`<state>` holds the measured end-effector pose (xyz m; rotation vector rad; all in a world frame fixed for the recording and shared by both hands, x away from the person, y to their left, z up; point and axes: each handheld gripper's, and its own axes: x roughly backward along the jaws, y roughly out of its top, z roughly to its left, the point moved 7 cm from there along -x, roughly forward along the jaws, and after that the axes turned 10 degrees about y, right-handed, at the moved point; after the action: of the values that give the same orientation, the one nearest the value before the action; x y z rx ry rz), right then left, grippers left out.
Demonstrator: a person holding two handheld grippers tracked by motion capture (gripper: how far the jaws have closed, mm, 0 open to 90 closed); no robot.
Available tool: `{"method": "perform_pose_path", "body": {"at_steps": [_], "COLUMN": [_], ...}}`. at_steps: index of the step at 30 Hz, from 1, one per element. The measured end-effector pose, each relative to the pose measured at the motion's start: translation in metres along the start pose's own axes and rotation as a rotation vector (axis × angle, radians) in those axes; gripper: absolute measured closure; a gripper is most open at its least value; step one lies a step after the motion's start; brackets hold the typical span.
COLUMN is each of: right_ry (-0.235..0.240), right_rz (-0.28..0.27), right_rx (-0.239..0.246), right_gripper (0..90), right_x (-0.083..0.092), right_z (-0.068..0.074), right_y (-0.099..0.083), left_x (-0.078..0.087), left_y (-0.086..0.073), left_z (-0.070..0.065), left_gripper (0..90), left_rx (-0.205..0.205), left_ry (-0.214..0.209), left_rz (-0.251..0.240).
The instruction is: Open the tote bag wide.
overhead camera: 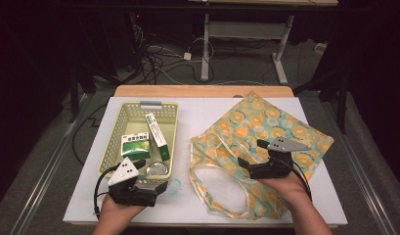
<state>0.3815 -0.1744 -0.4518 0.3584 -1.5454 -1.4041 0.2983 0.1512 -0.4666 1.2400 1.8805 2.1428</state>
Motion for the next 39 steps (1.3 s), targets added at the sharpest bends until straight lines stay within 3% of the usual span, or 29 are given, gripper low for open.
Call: {"method": "perform_pose_path", "body": {"at_steps": [4,9,14,15,17,24,28,30,33,39], "right_ry": [0.009,0.028,0.051,0.069,0.081,0.066,0.068,0.063,0.079,0.036], "right_rz": [0.014,0.054,0.084,0.094,0.106,0.199,0.247,0.309,0.337,0.396], "right_rx": [0.009,0.022,0.029,0.053,0.055,0.086,0.091,0.105,0.104,0.093], "right_gripper": [3.8,4.0,9.6,16.3,20.0,37.9,42.3,45.5,45.6,25.0], "right_x": [-0.006,-0.016,-0.020,-0.017,-0.016,-0.013,-0.012,-0.016,-0.022,-0.039], "right_z": [0.005,0.009,0.012,0.017,0.019,0.021,0.020,0.019,0.020,0.017], "right_y": [0.000,-0.006,-0.010,-0.010,-0.010,-0.024,-0.033,-0.043,-0.050,-0.064], "left_x": [-0.001,0.000,0.000,0.000,-0.001,-0.003,-0.003,0.000,-0.001,-0.001], "left_y": [-0.001,0.000,0.002,0.002,0.002,0.000,0.000,0.002,0.003,0.005], "left_z": [0.001,-0.004,-0.003,-0.004,-0.004,-0.004,-0.005,-0.008,-0.011,-0.013], "left_gripper": [0.0,0.0,0.0,0.0,0.0,0.0,0.0,0.0,0.0,0.0], "left_rx": [0.017,-0.007,0.010,0.000,-0.003,-0.005,-0.001,-0.001,-0.012,-0.036], "left_ry": [-0.018,-0.021,-0.037,-0.033,-0.034,-0.033,-0.035,-0.041,-0.049,-0.044], "left_rz": [0.000,-0.007,-0.014,-0.015,-0.014,-0.015,-0.016,-0.031,-0.031,-0.030]}}
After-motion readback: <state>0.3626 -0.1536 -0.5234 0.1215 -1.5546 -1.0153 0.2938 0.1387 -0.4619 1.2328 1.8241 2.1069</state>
